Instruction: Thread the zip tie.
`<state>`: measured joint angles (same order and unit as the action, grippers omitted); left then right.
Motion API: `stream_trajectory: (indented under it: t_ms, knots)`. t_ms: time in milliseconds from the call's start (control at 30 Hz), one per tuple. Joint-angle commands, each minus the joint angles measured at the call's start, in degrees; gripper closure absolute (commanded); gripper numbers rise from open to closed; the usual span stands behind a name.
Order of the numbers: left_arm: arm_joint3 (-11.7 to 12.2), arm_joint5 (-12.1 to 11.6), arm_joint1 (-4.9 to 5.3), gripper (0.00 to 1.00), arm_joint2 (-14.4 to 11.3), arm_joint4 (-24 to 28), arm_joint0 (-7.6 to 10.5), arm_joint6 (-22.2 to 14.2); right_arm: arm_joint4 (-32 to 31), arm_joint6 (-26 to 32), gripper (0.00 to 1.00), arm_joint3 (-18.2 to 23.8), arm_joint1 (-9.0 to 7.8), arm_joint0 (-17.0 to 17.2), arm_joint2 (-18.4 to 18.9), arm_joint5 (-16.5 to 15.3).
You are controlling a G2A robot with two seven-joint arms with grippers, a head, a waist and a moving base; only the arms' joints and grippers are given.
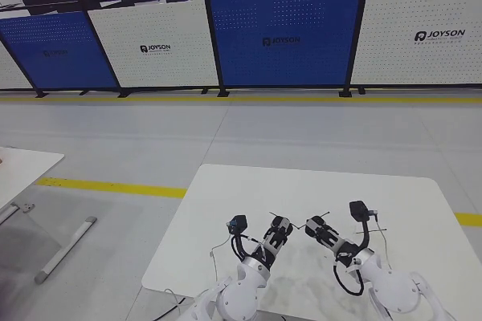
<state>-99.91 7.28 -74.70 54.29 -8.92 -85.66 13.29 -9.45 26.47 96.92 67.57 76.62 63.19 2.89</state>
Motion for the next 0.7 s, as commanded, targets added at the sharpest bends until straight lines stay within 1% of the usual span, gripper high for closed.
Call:
stream_trajectory:
  t_ms: [0, 167, 300, 667]
  knots:
    - [0.0, 0.0, 0.0, 1.0, 0.0, 0.0, 0.0, 0.0, 0.09, 0.04, 1.0, -0.16, 0.06, -0.08, -0.08, -0.03]
    - [0.0, 0.0, 0.0, 1.0, 0.0, 0.0, 0.0, 0.0, -0.2, -0.05, 1.0, -0.09, 0.22, -0.25, -0.45, 0.11]
    - [0.0, 0.0, 0.0, 1.0, 0.0, 0.0, 0.0, 0.0, 0.65, -1.99, 1.0, 0.96, 0.11, 1.13, 1.05, -1.68]
    - [0.0, 0.0, 0.0, 1.0, 0.0, 0.0, 0.0, 0.0, 0.65, -1.99, 1.0, 0.96, 0.11, 1.13, 1.05, -1.68]
